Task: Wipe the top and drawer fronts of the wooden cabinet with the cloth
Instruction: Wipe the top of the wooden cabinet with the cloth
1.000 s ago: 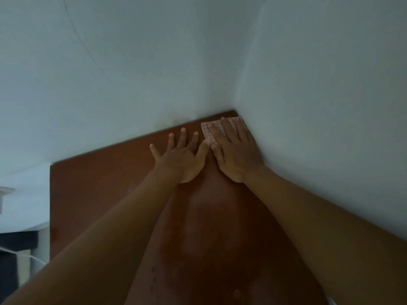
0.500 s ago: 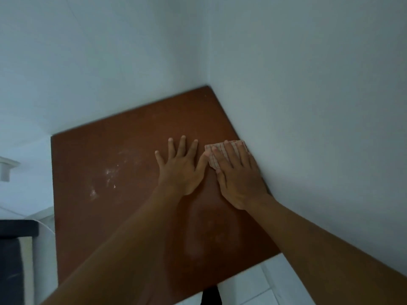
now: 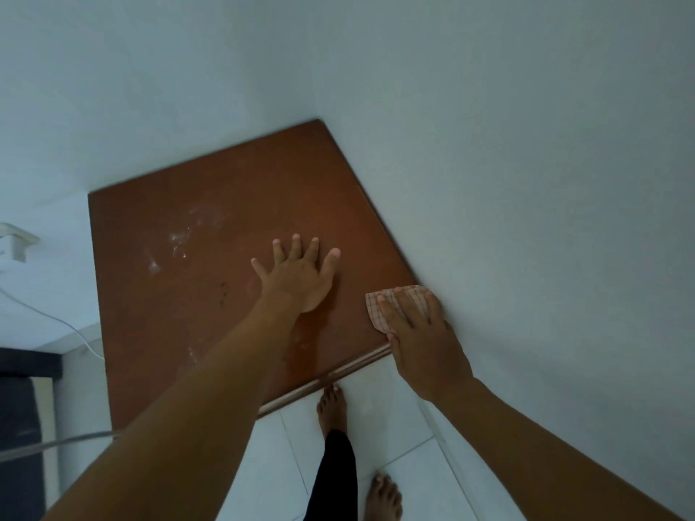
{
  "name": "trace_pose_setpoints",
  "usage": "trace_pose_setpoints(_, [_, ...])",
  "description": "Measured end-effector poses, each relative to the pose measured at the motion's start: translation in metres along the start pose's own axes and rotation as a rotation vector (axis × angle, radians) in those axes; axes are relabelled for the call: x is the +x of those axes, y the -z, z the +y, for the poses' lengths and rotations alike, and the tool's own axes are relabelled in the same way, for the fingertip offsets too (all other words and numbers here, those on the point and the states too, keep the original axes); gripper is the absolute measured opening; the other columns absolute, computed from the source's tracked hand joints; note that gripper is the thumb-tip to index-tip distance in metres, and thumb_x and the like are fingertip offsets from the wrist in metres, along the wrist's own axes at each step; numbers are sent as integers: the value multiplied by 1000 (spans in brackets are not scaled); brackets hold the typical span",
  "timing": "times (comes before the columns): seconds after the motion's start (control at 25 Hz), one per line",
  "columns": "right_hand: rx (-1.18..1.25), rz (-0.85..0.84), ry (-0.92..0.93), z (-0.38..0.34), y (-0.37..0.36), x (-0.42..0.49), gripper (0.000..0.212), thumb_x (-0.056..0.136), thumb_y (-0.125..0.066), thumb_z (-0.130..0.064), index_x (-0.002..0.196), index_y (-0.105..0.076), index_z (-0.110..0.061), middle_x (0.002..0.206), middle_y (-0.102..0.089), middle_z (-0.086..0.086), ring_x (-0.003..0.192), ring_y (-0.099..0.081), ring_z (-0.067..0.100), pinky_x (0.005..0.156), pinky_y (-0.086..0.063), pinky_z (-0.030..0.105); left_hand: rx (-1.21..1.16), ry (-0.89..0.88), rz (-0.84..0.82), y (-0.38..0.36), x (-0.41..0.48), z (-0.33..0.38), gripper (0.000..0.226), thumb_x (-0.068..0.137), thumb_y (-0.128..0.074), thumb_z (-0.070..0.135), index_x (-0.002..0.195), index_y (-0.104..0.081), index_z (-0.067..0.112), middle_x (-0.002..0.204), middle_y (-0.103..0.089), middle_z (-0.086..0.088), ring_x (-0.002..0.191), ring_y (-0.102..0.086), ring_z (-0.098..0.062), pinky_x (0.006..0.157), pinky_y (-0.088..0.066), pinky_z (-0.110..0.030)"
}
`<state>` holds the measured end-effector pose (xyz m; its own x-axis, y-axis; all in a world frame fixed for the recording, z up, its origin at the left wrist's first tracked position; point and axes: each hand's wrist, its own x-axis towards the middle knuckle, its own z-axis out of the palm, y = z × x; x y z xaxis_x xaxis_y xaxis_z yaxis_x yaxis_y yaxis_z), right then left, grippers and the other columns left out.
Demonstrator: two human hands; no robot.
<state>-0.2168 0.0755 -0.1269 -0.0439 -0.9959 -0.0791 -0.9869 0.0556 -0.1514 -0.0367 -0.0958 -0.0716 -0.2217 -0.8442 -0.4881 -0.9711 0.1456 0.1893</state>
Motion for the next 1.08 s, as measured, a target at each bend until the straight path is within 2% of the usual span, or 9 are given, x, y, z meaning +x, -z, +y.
trace_pose_setpoints(0.08, [-3, 21, -27, 5, 2, -17, 69, 85, -73, -11, 150, -52, -19, 150, -56, 9, 130, -52, 50, 93, -60, 51, 3, 6, -30, 6, 0, -1, 80, 93, 0, 75, 162, -9, 36, 172, 3, 2, 157, 11, -33, 118, 8, -70])
trace_pose_setpoints(0.16, [-31, -22, 17, 17, -2, -37, 59, 86, -67, -5, 143, -58, -16, 141, -62, 10, 110, -62, 41, 84, -63, 45, -2, -5, -57, 12, 0, -1, 80, 93, -1, 76, 162, -12, 37, 172, 1, 3, 157, 12, -31, 119, 9, -68])
trace_pose_setpoints(0.28, [-55, -182, 91, 27, 12, -75, 47, 94, -38, -13, 138, -54, -20, 129, -65, 6, 103, -63, 28, 82, -59, 35, -33, -51, -25, 24, 0, -16, 80, 93, -3, 77, 161, -18, 39, 171, -8, 4, 157, 9, -29, 120, 6, -67])
trace_pose_setpoints(0.36, [108, -32, -13, 17, 33, -80, 49, 90, -43, -21, 134, -65, -15, 123, -72, 7, 97, -69, 26, 74, -63, 32, -59, -59, 21, 32, 5, -32, 77, 95, -7, 75, 160, -20, 38, 171, -10, 4, 158, 7, -28, 121, 3, -65])
trace_pose_setpoints(0.48, [327, 209, -11, -22, 68, -8, 53, 92, -45, -23, 142, -62, -14, 138, -66, 7, 118, -64, 25, 93, -59, 34, -84, -34, 48, 48, 19, -61, 74, 96, -11, 74, 160, -22, 39, 172, -7, 3, 158, 6, -27, 122, 0, -62])
trace_pose_setpoints(0.56, [381, 259, 8, -53, 87, 66, 56, 91, -47, -25, 146, -57, -17, 146, -60, 7, 128, -58, 26, 105, -51, 37, -106, -32, 72, 63, 35, -78, 74, 95, -12, 75, 160, -23, 39, 172, -7, 3, 158, 5, -27, 122, -1, -62])
trace_pose_setpoints(0.88, [349, 89, 67, -140, 78, 337, 59, 94, -51, -16, 153, -48, -22, 156, -49, 9, 136, -47, 37, 117, -39, 42, -124, -33, 115, 110, 122, -138, 72, 97, -14, 71, 160, -24, 37, 171, -9, 1, 158, 2, -28, 122, -3, -60])
trace_pose_setpoints(0.96, [271, 39, 77, -150, 69, 374, 57, 95, -49, -27, 152, -48, -26, 157, -48, 5, 140, -43, 34, 117, -38, 48, -83, -40, 106, 113, 140, -151, 70, 99, -14, 67, 160, -23, 34, 171, -10, 0, 158, -2, -28, 122, -4, -61])
trace_pose_setpoints(1.08, [149, -63, 89, -156, 50, 408, 52, 100, -35, -50, 147, -53, -33, 159, -45, -2, 151, -31, 30, 123, -19, 59, -8, -71, 122, 106, 154, -165, 62, 104, -14, 56, 161, -22, 32, 172, -8, 0, 158, -6, -25, 122, -4, -64])
